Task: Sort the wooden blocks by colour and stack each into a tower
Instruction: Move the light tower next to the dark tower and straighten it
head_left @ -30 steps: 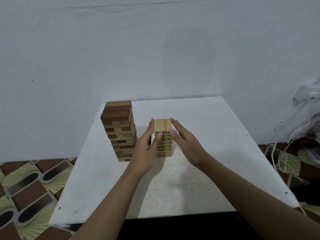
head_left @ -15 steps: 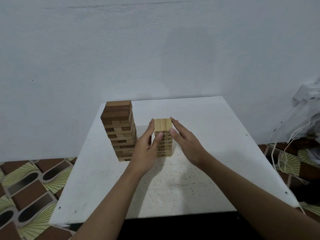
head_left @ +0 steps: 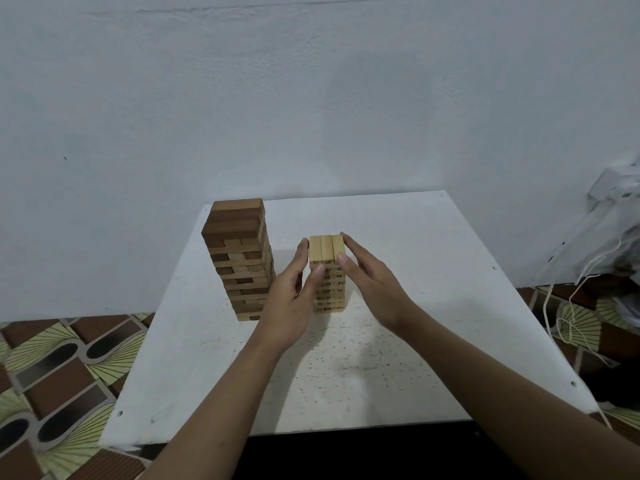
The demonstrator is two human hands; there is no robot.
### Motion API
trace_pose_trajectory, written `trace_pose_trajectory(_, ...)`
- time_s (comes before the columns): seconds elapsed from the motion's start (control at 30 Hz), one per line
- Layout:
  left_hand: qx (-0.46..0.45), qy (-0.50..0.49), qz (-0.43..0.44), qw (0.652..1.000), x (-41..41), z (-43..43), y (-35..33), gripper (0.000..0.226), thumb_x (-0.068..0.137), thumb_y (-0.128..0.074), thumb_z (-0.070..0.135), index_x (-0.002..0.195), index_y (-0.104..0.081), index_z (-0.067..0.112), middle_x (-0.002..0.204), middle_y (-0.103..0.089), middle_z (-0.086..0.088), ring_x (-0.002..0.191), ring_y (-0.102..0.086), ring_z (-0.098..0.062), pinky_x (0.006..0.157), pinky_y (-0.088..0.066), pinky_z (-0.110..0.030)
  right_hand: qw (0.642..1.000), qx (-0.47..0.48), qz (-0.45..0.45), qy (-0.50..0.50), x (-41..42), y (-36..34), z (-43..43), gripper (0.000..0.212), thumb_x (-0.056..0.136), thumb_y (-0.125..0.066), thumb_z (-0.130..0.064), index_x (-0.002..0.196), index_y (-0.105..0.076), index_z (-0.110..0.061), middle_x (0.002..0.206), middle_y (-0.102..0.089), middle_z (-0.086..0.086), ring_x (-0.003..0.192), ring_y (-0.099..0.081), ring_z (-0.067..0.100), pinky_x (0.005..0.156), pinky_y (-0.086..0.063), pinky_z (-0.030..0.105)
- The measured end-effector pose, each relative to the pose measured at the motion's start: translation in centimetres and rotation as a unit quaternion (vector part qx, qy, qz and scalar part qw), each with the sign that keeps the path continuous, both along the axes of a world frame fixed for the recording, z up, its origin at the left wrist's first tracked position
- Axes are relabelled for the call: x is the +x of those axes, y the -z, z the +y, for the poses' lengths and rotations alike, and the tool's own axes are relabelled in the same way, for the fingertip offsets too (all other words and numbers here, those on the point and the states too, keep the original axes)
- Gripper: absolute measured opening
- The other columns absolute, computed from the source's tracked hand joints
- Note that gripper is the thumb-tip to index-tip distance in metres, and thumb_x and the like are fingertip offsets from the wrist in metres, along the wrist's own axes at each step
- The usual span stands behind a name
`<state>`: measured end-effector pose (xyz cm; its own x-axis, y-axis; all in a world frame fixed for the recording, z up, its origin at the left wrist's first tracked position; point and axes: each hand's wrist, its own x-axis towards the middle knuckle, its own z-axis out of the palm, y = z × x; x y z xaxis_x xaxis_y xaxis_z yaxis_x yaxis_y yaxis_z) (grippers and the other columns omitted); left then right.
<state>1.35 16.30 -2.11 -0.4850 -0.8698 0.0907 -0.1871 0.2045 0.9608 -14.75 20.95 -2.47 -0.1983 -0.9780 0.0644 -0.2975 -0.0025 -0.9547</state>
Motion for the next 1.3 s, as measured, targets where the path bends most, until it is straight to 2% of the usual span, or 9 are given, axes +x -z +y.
trace_pose_trajectory(0.27,0.006,-0.004,-0.004,1.0,0.0,0.0,-0.3,0.061,0.105,-0.047,0.036,0.161,-0.023,0.029,0.159,-0.04,0.007,0.115,-0.043,0.028,0.084,-0.041,0.0,1.0,-0.012,0.002,-0.001,0.0,-0.1,-0.1,0.067,0.091,-0.041,-0.075,0.15,-0.036,-0.043,0.152,-0.043,-0.02,0.142,-0.037,0.004,0.117,-0.035,0.045)
trace_pose_trajectory(0.4,0.008,-0.008,-0.005,1.0,0.0,0.1,-0.6,0.061,0.105,-0.047,0.036,0.16,-0.022,0.028,0.156,-0.043,0.01,0.114,-0.044,0.029,0.085,-0.041,0.0,1.0,-0.01,0.002,0.001,0.0,-0.1,-0.1,0.069,0.089,-0.042,-0.077,0.15,-0.035,-0.045,0.152,-0.042,-0.021,0.142,-0.036,0.003,0.118,-0.035,0.045)
trace_pose_trajectory(0.53,0.024,-0.015,-0.003,1.0,0.2,0.4,-0.7,0.062,0.104,-0.048,0.038,0.161,-0.023,0.029,0.124,-0.05,0.045,0.109,-0.045,0.032,0.084,-0.042,-0.001,1.0,-0.004,-0.011,0.005,0.0,-0.2,0.1,0.072,0.089,-0.039,-0.078,0.151,-0.034,-0.042,0.154,-0.04,-0.021,0.143,-0.034,0.002,0.12,-0.031,0.043)
trace_pose_trajectory(0.63,0.036,-0.026,0.004,0.999,0.5,0.9,-0.5,0.056,0.107,-0.043,0.035,0.159,-0.025,0.025,0.138,-0.039,0.042,0.111,-0.037,0.038,0.092,-0.036,0.004,1.0,-0.002,-0.015,0.015,0.0,-0.3,0.6,0.062,0.099,-0.031,-0.068,0.153,-0.035,-0.037,0.156,-0.037,-0.021,0.142,-0.031,-0.004,0.12,-0.026,0.032)
trace_pose_trajectory(0.77,0.062,-0.05,0.009,0.997,1.5,1.3,0.5,0.057,0.106,-0.043,0.038,0.159,-0.03,0.024,0.161,-0.031,0.019,0.146,-0.026,0.006,0.123,-0.023,-0.026,0.999,0.019,-0.016,0.047,-0.1,0.6,1.4,0.052,0.106,-0.026,-0.053,0.153,-0.035,-0.032,0.157,-0.036,-0.017,0.143,-0.03,-0.001,0.118,-0.025,0.028)
trace_pose_trajectory(0.93,0.073,-0.056,-0.075,0.993,2.2,2.1,3.4,0.055,0.108,-0.045,0.015,0.16,-0.028,0.019,0.163,-0.03,0.013,0.148,-0.025,-0.003,0.114,-0.025,-0.017,0.991,0.074,0.089,0.063,-0.4,2.2,3.0,0.043,0.109,-0.036,-0.023,0.151,-0.04,-0.018,0.151,-0.046,-0.003,0.139,-0.04,0.013,0.104,-0.03,0.01)
trace_pose_trajectory(1.03,0.039,-0.064,-0.137,0.988,2.3,2.8,4.7,0.056,0.106,-0.051,0.012,0.159,-0.033,0.018,0.158,-0.038,0.012,0.137,-0.033,0.003,0.088,-0.03,0.008,0.956,0.134,0.261,-0.008,-0.4,3.7,4.0,0.049,0.109,-0.032,-0.024,0.157,-0.024,-0.015,0.164,-0.024,0.0,0.152,-0.014,0.017,0.116,-0.002,0.019)
trace_pose_trajectory(1.2,-0.05,-0.093,-0.18,0.978,1.9,2.5,5.1,0.061,0.101,-0.062,0.019,0.156,-0.037,0.017,0.145,-0.058,0.005,0.132,-0.056,-0.013,0.107,-0.038,-0.019,0.926,0.123,0.357,-0.024,-0.3,5.5,3.3,0.051,0.109,-0.032,-0.033,0.158,-0.023,-0.021,0.166,-0.016,-0.006,0.154,-0.006,0.013,0.118,0.009,0.028)
trace_pose_trajectory(1.3,-0.065,-0.1,-0.18,0.976,1.4,2.4,5.0,0.058,0.101,-0.062,0.018,0.154,-0.04,0.013,0.142,-0.06,0.004,0.126,-0.059,-0.01,0.1,-0.037,-0.01,0.922,0.115,0.369,-0.024,-0.3,5.5,2.9,0.049,0.109,-0.034,-0.032,0.156,-0.029,-0.021,0.165,-0.019,-0.005,0.154,-0.009,0.015,0.123,0.003,0.035)
